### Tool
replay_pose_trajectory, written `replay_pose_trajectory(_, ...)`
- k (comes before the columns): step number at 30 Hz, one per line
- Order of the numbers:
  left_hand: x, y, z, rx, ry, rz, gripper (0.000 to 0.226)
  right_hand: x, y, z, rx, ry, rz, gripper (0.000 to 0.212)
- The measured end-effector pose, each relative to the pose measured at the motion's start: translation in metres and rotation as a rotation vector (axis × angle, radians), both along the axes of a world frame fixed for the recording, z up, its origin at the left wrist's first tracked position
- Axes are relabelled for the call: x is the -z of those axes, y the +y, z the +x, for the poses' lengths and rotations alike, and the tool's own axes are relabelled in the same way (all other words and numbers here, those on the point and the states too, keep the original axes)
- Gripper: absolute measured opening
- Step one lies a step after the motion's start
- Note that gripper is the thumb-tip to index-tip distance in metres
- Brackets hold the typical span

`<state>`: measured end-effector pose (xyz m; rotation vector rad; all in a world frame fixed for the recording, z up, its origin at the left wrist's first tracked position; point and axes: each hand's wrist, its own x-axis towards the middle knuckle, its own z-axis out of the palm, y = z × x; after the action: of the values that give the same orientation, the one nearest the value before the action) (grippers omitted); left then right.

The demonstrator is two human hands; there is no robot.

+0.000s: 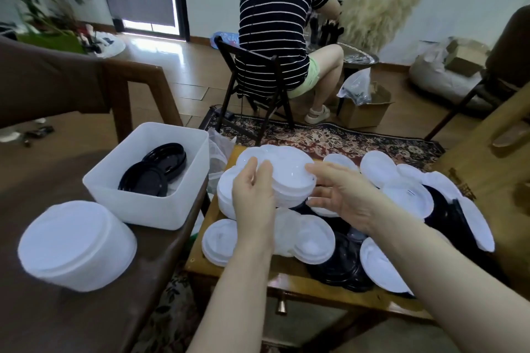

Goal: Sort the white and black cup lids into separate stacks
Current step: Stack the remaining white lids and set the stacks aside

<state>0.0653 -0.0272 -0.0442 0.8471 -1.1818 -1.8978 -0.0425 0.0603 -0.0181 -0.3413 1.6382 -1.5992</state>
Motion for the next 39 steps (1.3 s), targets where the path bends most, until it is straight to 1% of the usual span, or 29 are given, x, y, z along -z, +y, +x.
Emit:
replay_pose_trajectory(1,-0.001,-0.007,0.004,-0.028,-0.015,-0.044,0.042,0.000,-0.011,0.004,-0.005,-0.004,0.004,0.020)
replay_pose_trajectory(2,0.000,-0.015,0.006,-0.051,-0.047,-0.081,0.032,0.001,-0.022,0.008,-0.007,0.000,0.010,0.019)
replay_pose_trajectory(4,0.005,-0.029,0.008,-0.066,-0.133,-0.127,0.040,0.004,-0.042,0.012,0.006,0.034,0.036,0.015)
replay_pose_trajectory(7,0.012,-0.043,0.006,-0.067,-0.198,-0.175,0.049,0.012,-0.065,0.014,0.047,0.099,0.083,0.006)
replay_pose_trajectory(9,0.014,-0.048,0.002,-0.071,-0.222,-0.170,0.051,0.017,-0.075,0.012,0.058,0.130,0.115,0.005)
replay_pose_trajectory(13,0.023,-0.055,-0.005,-0.090,-0.269,-0.179,0.054,0.022,-0.086,0.009,0.055,0.189,0.197,0.014)
replay_pose_trajectory(16,0.026,-0.057,-0.005,-0.092,-0.291,-0.195,0.054,0.023,-0.087,0.009,0.001,0.200,0.254,0.008)
replay_pose_trajectory(19,0.029,-0.063,-0.004,-0.081,-0.316,-0.181,0.049,0.024,-0.086,0.006,-0.019,0.190,0.268,0.009)
replay_pose_trajectory(21,0.031,-0.065,-0.004,-0.077,-0.333,-0.140,0.046,0.028,-0.084,0.003,-0.032,0.166,0.263,0.028)
replay_pose_trajectory(22,0.033,-0.065,-0.003,-0.074,-0.345,-0.119,0.045,0.030,-0.084,0.003,-0.038,0.138,0.264,0.033)
replay_pose_trajectory(24,0.035,-0.065,-0.002,-0.063,-0.361,-0.062,0.045,0.034,-0.083,0.003,-0.058,0.094,0.267,0.033)
replay_pose_trajectory(27,0.039,-0.066,0.000,-0.046,-0.341,-0.022,0.035,0.037,-0.082,0.002,-0.068,0.061,0.279,0.037)
replay_pose_trajectory(30,0.039,-0.066,0.001,-0.053,-0.295,0.048,0.026,0.038,-0.082,0.001,-0.076,0.008,0.286,0.052)
replay_pose_trajectory(31,0.040,-0.066,0.002,-0.049,-0.285,0.064,0.029,0.037,-0.081,0.001,-0.081,-0.011,0.286,0.058)
replay_pose_trajectory(32,0.041,-0.066,0.001,-0.043,-0.280,0.071,0.037,0.038,-0.081,0.001,-0.089,-0.023,0.288,0.061)
replay_pose_trajectory(34,0.043,-0.066,0.001,-0.024,-0.269,0.088,0.050,0.038,-0.081,0.001,-0.105,-0.036,0.295,0.061)
replay_pose_trajectory(39,0.042,-0.068,0.001,-0.042,-0.243,0.095,0.054,0.039,-0.084,-0.001,-0.130,-0.061,0.290,0.053)
